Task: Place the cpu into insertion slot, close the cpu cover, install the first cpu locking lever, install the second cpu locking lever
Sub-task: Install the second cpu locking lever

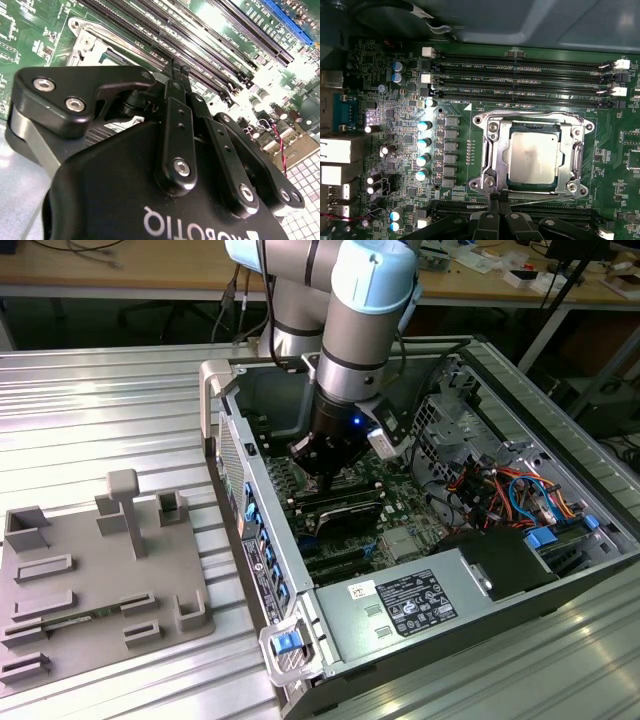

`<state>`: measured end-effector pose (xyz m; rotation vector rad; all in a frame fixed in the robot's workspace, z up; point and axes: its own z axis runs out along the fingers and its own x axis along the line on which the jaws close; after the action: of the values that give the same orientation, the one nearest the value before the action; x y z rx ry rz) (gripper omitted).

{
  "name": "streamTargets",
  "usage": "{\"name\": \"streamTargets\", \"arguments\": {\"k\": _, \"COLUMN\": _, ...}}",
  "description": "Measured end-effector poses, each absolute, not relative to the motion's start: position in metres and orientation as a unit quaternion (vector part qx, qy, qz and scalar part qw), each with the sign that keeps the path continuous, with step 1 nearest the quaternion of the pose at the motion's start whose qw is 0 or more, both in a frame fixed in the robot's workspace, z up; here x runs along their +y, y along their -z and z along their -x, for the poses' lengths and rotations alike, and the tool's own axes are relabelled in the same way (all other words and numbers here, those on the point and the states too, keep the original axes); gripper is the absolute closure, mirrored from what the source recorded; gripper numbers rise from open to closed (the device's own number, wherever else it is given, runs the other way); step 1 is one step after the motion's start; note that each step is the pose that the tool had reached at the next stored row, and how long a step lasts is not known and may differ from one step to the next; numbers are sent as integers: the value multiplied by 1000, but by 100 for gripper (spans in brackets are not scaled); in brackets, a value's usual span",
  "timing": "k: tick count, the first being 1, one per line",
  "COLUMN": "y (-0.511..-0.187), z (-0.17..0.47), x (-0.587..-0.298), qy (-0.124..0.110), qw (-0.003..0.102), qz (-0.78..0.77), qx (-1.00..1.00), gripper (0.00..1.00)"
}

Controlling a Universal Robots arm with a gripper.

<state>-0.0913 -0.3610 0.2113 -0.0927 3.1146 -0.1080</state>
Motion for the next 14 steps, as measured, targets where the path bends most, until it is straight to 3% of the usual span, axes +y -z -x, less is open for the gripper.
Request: {"name": "streamTargets", "arguments": {"k": 14, "y": -208, "z": 106, "x": -358, "qy": 35, "qw": 12, "qz": 30, "qx": 999, "gripper": 89}}
